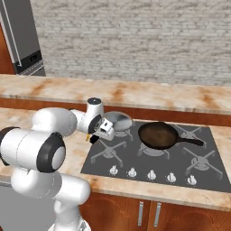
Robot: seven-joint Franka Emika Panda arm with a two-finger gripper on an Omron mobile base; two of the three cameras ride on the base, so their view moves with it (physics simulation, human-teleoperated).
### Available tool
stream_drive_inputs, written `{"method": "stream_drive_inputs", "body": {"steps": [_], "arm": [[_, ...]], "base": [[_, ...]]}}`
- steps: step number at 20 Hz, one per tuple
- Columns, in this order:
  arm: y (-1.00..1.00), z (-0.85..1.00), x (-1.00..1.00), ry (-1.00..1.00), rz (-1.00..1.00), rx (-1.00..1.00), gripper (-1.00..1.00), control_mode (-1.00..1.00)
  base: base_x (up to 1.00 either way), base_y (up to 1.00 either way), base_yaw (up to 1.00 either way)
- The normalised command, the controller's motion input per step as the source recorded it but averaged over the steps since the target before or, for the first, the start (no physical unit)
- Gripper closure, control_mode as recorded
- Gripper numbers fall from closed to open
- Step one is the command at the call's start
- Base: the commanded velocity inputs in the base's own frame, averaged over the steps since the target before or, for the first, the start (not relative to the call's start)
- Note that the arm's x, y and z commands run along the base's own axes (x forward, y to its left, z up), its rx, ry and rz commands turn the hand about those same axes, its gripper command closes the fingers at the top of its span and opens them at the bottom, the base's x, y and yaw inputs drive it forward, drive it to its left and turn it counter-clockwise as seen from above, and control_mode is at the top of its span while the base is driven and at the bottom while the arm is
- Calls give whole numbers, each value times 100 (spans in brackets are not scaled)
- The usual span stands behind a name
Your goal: Place both pans onto different burners. Then place the garlic and the shrimp on different pans.
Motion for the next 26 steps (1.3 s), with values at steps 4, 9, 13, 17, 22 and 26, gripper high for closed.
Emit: {"method": "stream_drive_inputs", "body": {"steps": [4, 9, 13, 17, 22, 26], "arm": [[-43, -11, 16, 0, 5, 0, 100, -100], [-35, -18, 0, 0, 4, -1, 100, -100], [-32, -16, 0, 0, 5, 0, 100, -100], [0, -1, 0, 3, 0, 0, -100, -100], [-1, 0, 0, 0, 0, 0, -100, -100], [-1, 36, 0, 0, -1, 0, -100, -100]], "base": [[0, 0, 0], [0, 0, 0], [0, 0, 0], [0, 0, 0], [0, 0, 0], [0, 0, 0]]}}
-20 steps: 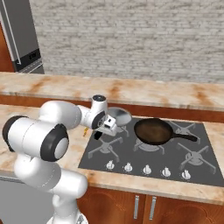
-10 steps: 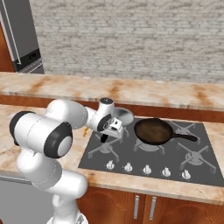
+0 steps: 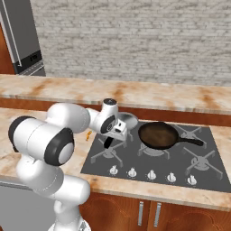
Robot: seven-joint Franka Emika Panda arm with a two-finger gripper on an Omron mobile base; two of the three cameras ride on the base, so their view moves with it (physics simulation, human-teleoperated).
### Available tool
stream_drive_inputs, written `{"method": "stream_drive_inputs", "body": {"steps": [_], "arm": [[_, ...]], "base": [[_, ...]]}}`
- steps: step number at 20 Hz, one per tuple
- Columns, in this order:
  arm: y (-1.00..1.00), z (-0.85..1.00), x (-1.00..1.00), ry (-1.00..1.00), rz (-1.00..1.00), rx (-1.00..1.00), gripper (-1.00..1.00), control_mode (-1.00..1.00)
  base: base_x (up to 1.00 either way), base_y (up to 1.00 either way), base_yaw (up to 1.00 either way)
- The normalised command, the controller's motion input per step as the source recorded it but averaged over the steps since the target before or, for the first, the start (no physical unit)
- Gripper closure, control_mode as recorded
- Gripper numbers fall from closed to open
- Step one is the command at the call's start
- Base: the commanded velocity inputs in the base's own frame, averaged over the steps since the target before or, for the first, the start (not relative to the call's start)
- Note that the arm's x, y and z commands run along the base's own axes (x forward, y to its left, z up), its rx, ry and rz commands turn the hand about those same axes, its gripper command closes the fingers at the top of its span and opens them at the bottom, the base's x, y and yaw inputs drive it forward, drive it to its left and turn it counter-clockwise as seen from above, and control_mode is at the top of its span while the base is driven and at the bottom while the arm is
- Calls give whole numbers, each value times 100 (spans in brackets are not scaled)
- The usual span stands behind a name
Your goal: Place both pans onto different burners. Then place the garlic and the shrimp on different pans.
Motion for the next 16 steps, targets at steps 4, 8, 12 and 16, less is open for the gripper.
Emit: {"method": "stream_drive_inputs", "body": {"steps": [4, 8, 12, 16], "arm": [[50, 41, -6, -1, -3, -3, -100, -100], [74, 4, 2, 0, 0, 0, -100, -100], [62, 0, 22, 0, 0, 0, -100, -100], [54, -3, 40, 0, 0, 0, -100, -100]], "base": [[0, 0, 0], [0, 0, 0], [0, 0, 0], [0, 0, 0]]}}
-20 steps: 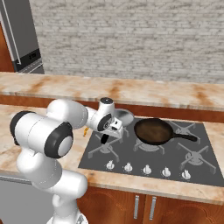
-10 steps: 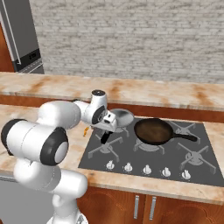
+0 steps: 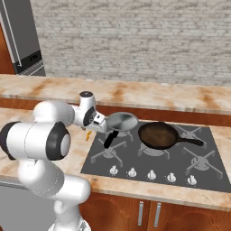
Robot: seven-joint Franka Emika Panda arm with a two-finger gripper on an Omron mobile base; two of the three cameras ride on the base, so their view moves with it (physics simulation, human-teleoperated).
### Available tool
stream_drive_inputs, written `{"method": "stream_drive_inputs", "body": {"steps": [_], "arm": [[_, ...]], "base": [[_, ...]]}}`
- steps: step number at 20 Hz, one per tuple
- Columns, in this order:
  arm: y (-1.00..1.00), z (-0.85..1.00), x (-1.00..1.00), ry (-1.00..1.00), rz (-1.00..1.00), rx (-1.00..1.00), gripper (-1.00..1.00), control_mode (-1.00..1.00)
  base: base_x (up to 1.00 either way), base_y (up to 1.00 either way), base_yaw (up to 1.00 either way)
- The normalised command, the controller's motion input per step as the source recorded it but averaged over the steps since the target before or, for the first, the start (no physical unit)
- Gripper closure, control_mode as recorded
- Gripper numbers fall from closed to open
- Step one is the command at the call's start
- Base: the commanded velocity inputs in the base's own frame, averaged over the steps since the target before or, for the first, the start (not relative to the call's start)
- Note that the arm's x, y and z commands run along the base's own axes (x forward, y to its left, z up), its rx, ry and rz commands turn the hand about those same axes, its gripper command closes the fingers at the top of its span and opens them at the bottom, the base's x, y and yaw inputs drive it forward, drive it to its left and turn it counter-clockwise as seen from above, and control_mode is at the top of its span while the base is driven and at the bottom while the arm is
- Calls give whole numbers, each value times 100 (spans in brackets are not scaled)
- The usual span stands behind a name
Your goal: Place both pans onto different burners. Then place the garlic and the shrimp on different pans.
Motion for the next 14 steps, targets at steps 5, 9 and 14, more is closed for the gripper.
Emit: {"method": "stream_drive_inputs", "body": {"steps": [5, 9, 14], "arm": [[29, -17, 33, 0, 0, 0, -100, -100], [18, -28, 0, 0, 0, 0, -100, -100], [6, -28, 6, 0, 2, 0, -100, -100]], "base": [[0, 0, 0], [0, 0, 0], [0, 0, 0]]}}
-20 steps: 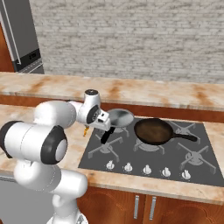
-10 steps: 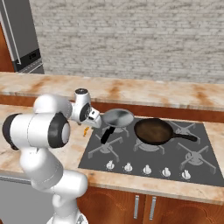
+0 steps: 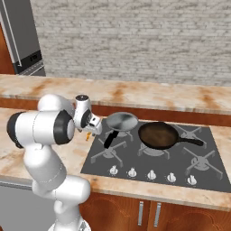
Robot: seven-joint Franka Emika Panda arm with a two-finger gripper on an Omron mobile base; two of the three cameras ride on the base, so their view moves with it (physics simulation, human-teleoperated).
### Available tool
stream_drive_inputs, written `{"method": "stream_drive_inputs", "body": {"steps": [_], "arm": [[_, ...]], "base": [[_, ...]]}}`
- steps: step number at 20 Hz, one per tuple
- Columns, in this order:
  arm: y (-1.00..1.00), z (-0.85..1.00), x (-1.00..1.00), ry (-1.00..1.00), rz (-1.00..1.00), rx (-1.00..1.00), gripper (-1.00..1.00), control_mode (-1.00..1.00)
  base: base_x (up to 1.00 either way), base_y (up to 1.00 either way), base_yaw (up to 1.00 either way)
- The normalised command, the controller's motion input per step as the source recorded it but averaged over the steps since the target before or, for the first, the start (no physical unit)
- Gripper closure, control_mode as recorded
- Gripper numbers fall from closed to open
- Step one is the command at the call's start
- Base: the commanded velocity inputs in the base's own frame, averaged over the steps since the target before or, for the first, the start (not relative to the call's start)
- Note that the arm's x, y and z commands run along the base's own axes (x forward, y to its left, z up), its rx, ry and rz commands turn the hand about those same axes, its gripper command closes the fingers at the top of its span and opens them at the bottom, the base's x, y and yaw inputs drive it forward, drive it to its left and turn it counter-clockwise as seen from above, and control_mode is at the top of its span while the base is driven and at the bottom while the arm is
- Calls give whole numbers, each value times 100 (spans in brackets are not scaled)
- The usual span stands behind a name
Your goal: Place both pans onto different burners. Then place the garlic and the shrimp on different pans.
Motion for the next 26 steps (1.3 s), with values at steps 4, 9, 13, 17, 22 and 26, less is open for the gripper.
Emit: {"method": "stream_drive_inputs", "body": {"steps": [4, 9, 13, 17, 22, 26], "arm": [[13, -18, 19, 0, 2, 0, -100, -100], [4, -15, 27, 0, 1, 0, -100, -100], [0, -24, 22, 0, 0, 0, -100, -100], [2, -23, 14, 3, 1, 0, -100, -100], [6, -29, 0, 5, 2, 0, -100, -100], [13, -32, 0, 8, 0, 0, -100, -100]], "base": [[0, 0, 0], [0, 0, 0], [0, 0, 0], [0, 0, 0], [0, 0, 0], [0, 0, 0]]}}
